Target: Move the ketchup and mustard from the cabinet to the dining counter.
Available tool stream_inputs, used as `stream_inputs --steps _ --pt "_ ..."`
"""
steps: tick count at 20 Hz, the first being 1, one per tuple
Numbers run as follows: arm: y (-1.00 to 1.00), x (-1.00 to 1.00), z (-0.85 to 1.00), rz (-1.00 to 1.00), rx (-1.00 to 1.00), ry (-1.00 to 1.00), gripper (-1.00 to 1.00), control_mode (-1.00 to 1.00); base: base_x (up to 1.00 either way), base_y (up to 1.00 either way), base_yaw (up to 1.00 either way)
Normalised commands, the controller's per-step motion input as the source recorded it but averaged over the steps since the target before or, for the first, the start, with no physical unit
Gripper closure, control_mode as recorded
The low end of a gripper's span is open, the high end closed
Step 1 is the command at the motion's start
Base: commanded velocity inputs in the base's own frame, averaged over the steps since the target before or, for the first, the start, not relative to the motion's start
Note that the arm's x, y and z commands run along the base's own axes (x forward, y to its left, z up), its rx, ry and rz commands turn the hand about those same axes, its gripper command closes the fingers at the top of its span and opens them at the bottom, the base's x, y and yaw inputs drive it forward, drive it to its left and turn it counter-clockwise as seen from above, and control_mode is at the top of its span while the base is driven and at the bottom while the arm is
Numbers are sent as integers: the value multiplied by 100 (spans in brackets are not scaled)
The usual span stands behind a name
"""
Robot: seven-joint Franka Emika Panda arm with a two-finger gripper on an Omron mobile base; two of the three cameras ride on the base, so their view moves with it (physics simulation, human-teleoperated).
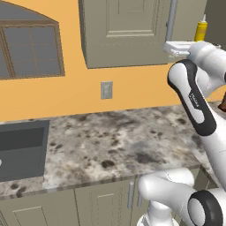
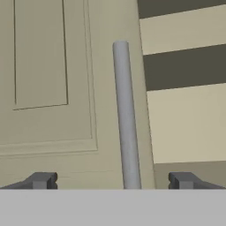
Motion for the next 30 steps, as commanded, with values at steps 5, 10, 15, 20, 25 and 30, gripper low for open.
stream_inputs --steps 5,10,15,20,25,30 --pt "-2 99 0 0 0 4 -100 -100 0 0 0" --pt "-25 96 0 0 3 13 -100 -100 0 0 0" --pt "-4 100 0 0 0 13 -100 -100 0 0 0" --pt "0 100 0 0 0 10 100 -100 0 0 0" --pt "0 5 0 0 0 1 100 -100 0 0 0" --pt "3 -99 2 0 0 5 100 -100 0 0 0"
